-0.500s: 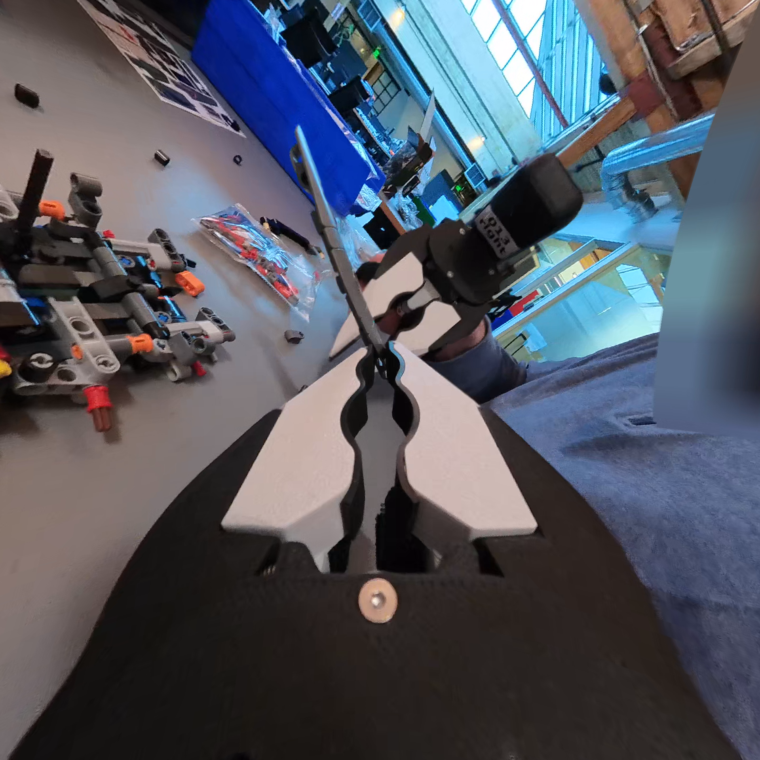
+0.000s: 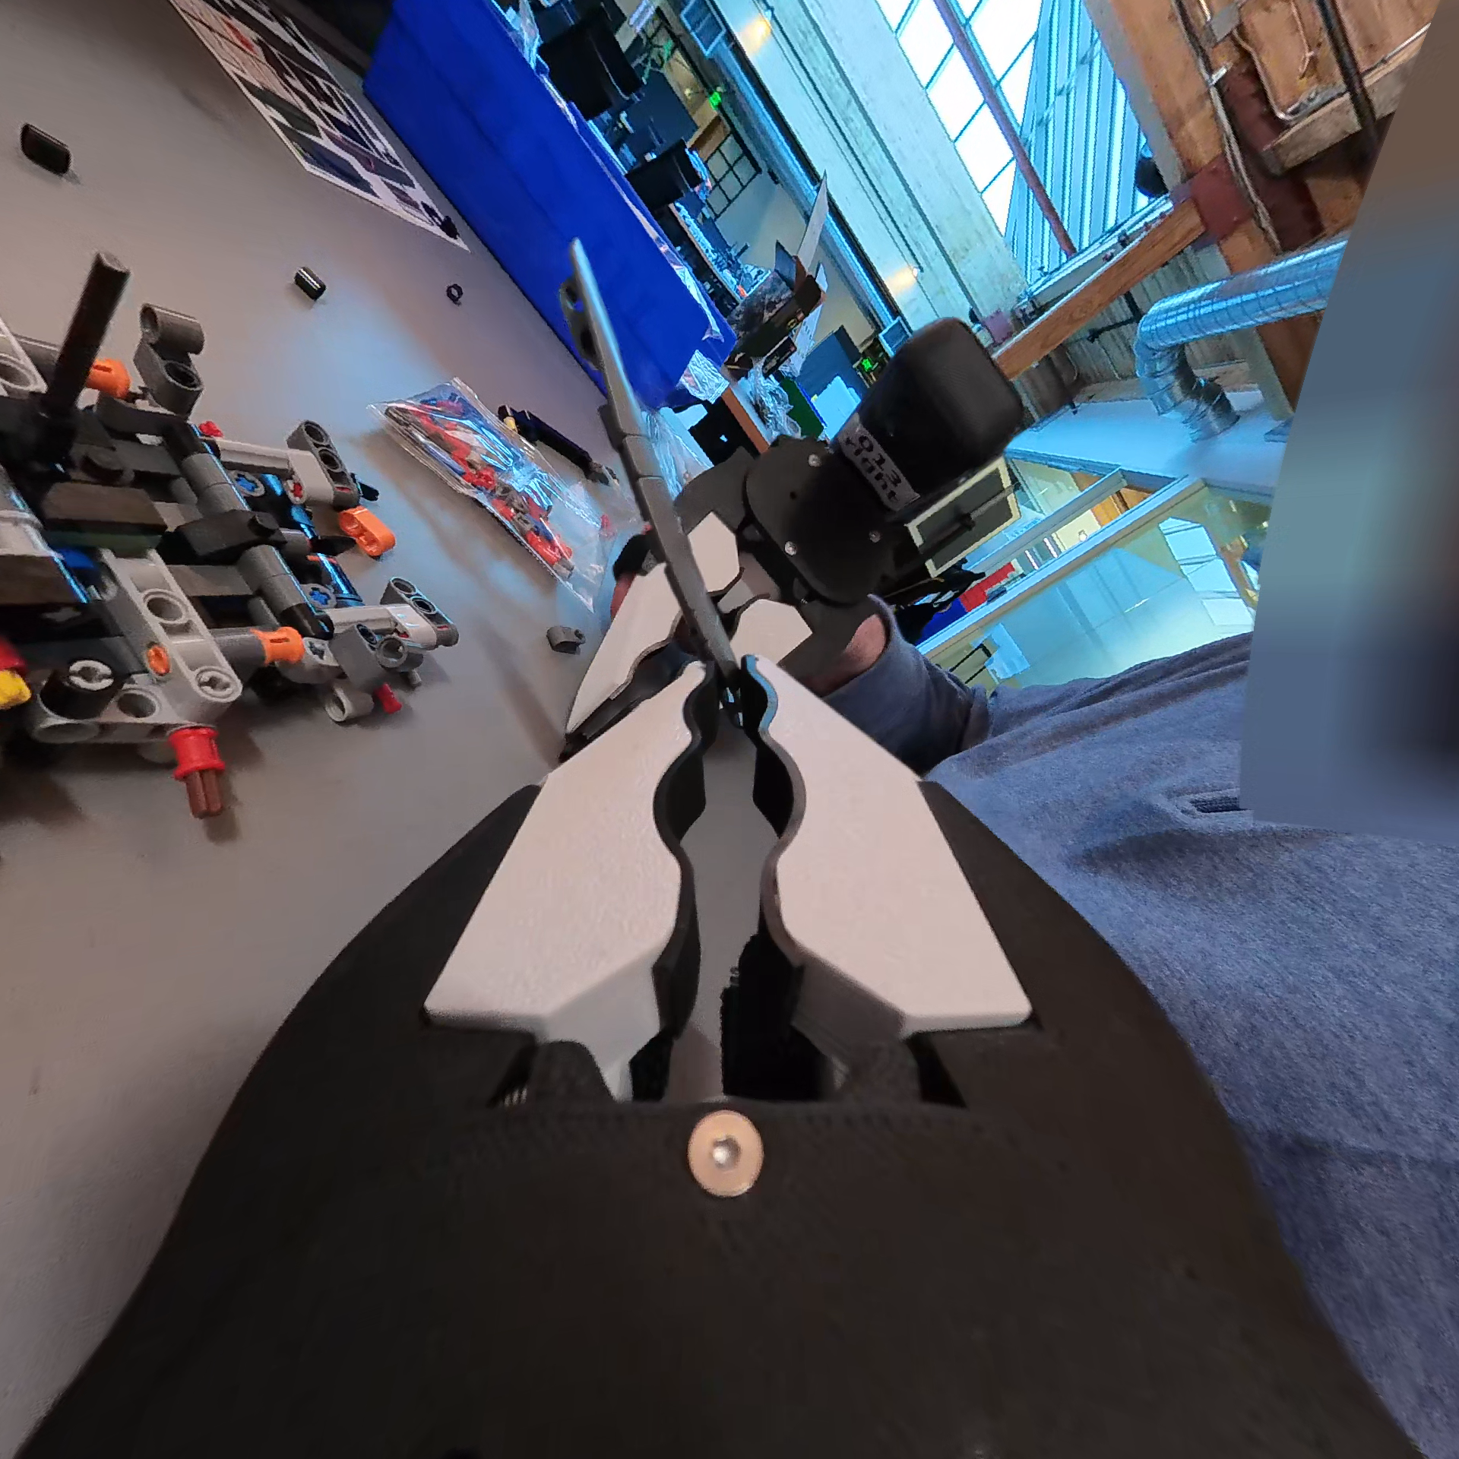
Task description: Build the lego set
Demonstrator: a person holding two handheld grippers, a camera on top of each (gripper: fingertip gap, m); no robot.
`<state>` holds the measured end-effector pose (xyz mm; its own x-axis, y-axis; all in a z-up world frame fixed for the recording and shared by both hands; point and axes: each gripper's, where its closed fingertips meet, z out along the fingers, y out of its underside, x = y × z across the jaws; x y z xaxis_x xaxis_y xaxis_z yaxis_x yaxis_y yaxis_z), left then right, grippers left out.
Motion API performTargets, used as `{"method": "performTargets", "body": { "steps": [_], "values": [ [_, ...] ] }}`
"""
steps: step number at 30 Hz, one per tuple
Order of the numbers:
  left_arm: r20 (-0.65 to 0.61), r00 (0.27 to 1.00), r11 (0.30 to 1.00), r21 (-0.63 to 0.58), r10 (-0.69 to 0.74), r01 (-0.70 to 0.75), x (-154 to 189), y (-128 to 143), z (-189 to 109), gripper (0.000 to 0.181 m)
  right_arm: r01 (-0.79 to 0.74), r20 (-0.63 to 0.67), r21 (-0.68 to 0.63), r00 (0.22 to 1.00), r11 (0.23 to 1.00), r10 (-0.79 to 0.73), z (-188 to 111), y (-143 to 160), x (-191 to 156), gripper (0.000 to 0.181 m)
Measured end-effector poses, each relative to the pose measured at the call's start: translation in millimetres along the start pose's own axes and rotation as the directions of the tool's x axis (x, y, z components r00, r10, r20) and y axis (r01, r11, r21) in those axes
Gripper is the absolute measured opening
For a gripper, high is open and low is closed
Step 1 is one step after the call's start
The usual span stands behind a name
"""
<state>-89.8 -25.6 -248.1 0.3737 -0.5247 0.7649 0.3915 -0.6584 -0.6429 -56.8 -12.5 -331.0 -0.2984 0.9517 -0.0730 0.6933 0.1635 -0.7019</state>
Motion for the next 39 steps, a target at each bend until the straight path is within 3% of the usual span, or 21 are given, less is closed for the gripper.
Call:
{"method": "performTargets", "body": {
  "steps": [1,8,15,23,32,39],
  "values": [
    [-0.004,1.000,1.000,0.005,-0.001,0.001,0.4,-0.7,-0.3,0.002,-0.003,-0.002,0.015,1.000,1.000,0.003,-0.4,-1.6,0.7,0.002],
    [-0.025,1.000,0.999,0.036,-0.001,0.002,2.3,-6.4,1.5,0.002,0.110,-0.104,0.227,0.991,0.968,-0.089,-36.8,-55.2,-1.8,0.001],
    [-0.020,1.000,1.000,0.027,0.013,-0.012,4.2,-6.2,8.9,0.002,0.199,-0.171,0.278,0.973,0.940,-0.155,-44.5,-74.2,-6.4,0.001],
    [-0.003,1.000,0.999,0.027,0.021,-0.021,3.3,-7.4,10.5,0.002,0.277,-0.243,0.228,0.945,0.933,-0.221,-44.4,-73.5,-5.4,0.000],
    [0.044,0.998,0.999,-0.003,0.045,-0.045,-1.7,-3.8,9.7,0.002,0.422,-0.363,0.114,0.860,0.899,-0.357,-41.4,-73.4,-6.8,0.000],
    [0.011,1.000,0.999,0.031,0.022,-0.023,2.1,-6.1,10.1,0.000,0.408,-0.352,0.163,0.875,0.898,-0.333,-42.7,-77.2,-8.7,0.000]
  ]
}}
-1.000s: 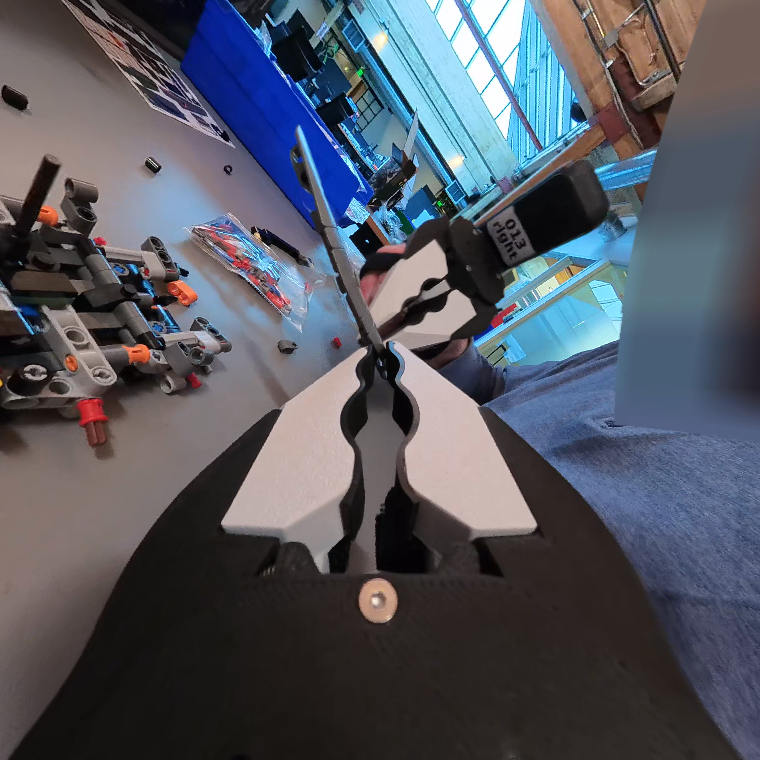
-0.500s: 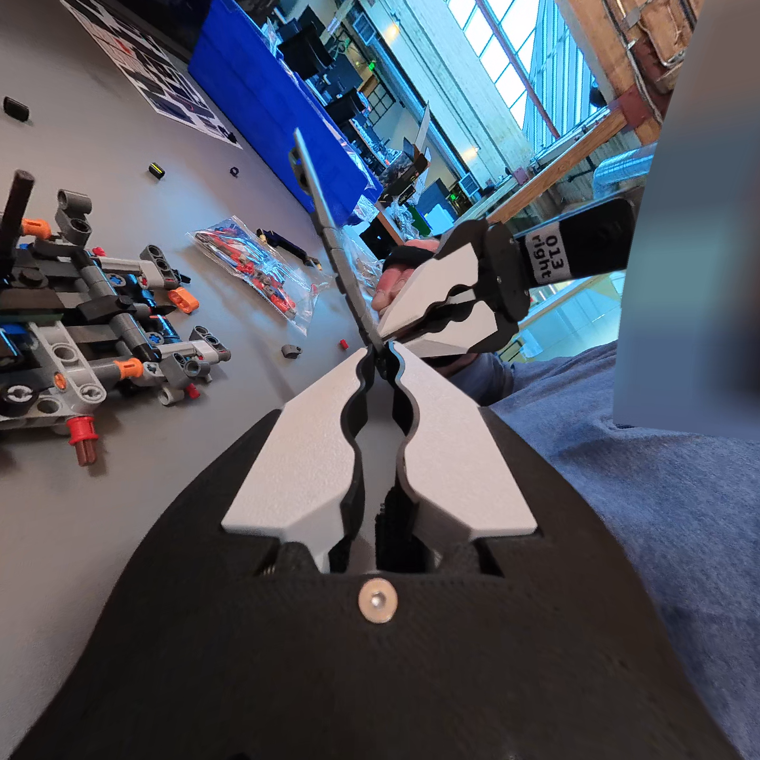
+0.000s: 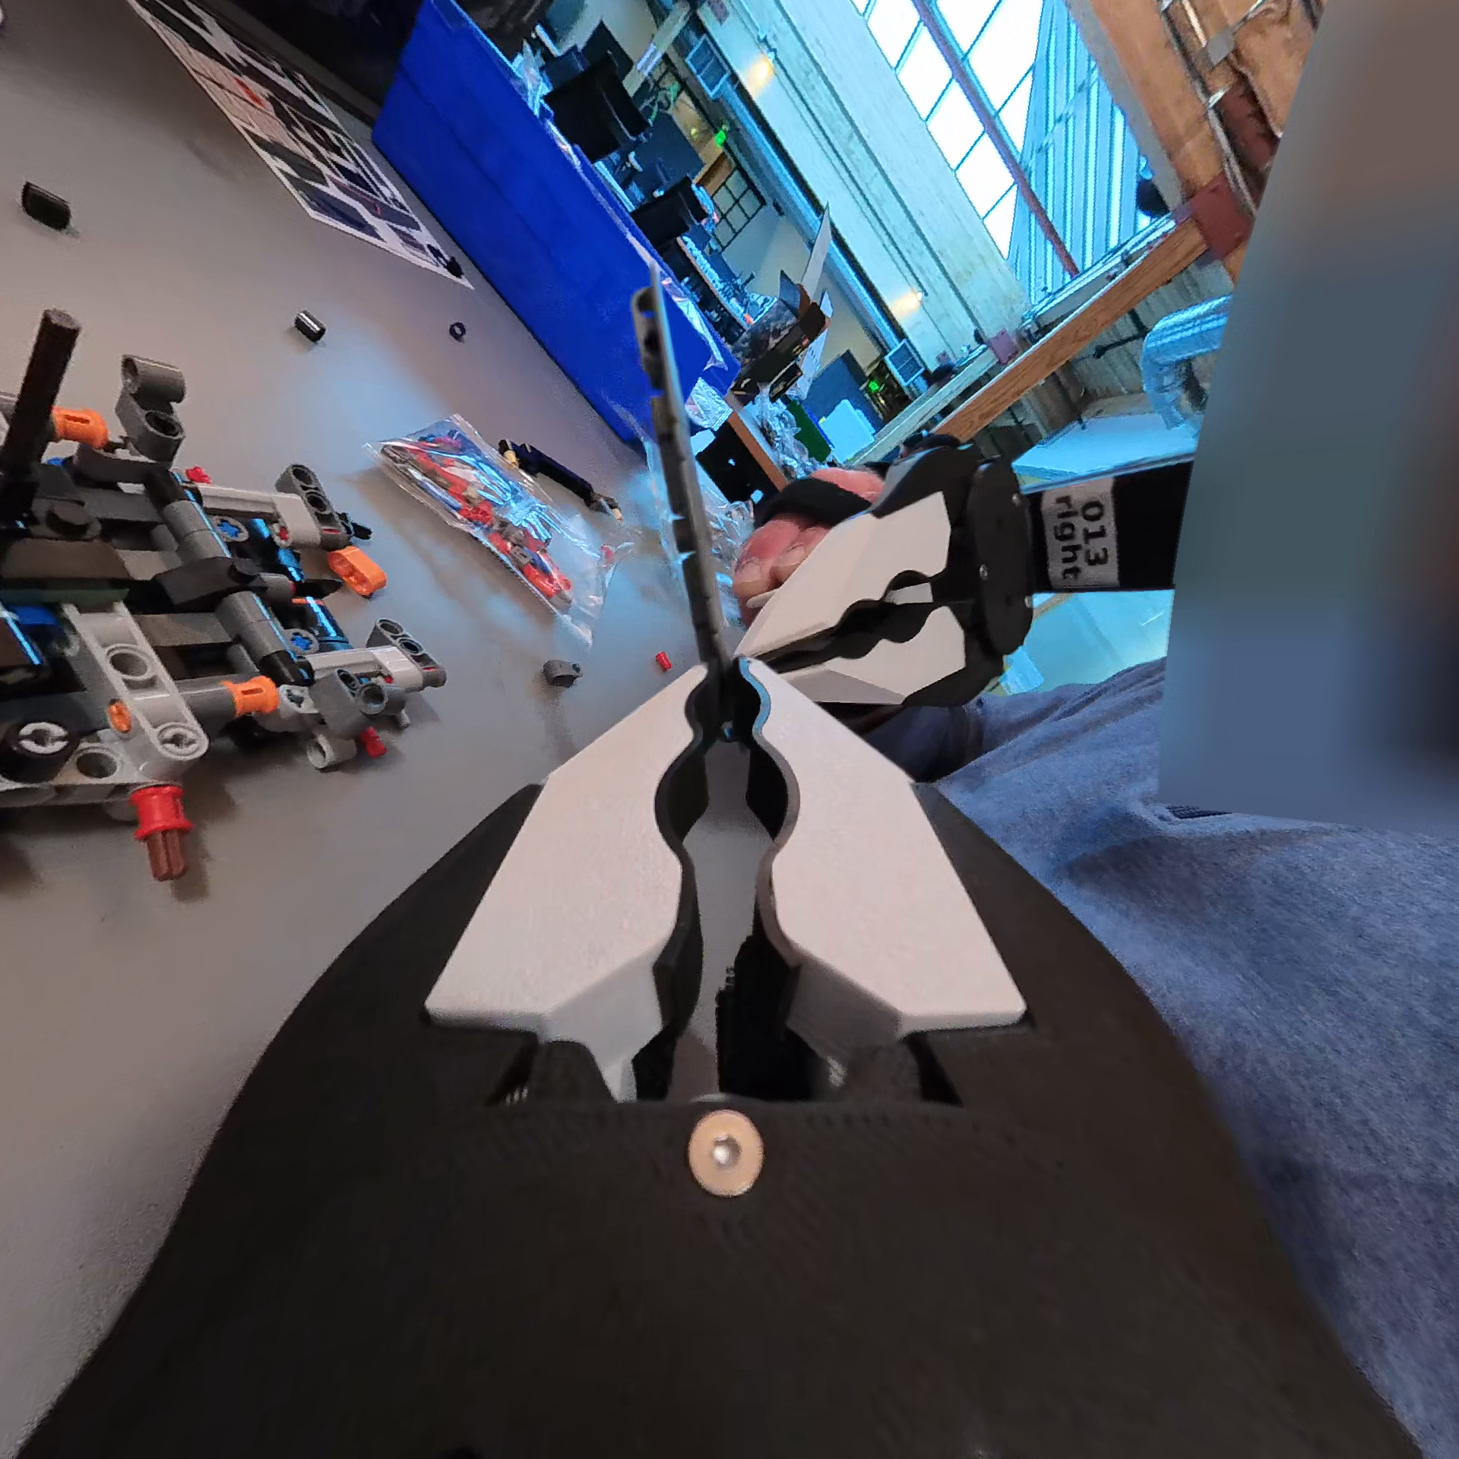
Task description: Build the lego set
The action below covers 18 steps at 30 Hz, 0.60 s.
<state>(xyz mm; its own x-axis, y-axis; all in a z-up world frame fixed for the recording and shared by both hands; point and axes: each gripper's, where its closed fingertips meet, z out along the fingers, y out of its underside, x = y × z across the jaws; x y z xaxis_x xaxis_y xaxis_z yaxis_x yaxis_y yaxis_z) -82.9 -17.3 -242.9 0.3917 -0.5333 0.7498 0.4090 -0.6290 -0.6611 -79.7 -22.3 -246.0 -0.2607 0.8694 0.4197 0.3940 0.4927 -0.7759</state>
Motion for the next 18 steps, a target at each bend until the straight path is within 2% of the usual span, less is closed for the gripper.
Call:
{"method": "performTargets", "body": {
  "steps": [11,18],
  "values": [
    [-0.226,0.974,0.986,0.164,-0.003,0.041,31.8,-22.1,3.0,0.000,-0.244,0.105,0.210,0.968,0.947,0.226,-23.0,-22.2,13.6,0.000],
    [-0.262,0.965,0.975,0.217,0.023,0.035,38.9,-28.0,6.9,0.000,-0.280,0.109,0.262,0.959,0.924,0.260,-31.8,-27.8,18.7,0.000]
  ]
}}
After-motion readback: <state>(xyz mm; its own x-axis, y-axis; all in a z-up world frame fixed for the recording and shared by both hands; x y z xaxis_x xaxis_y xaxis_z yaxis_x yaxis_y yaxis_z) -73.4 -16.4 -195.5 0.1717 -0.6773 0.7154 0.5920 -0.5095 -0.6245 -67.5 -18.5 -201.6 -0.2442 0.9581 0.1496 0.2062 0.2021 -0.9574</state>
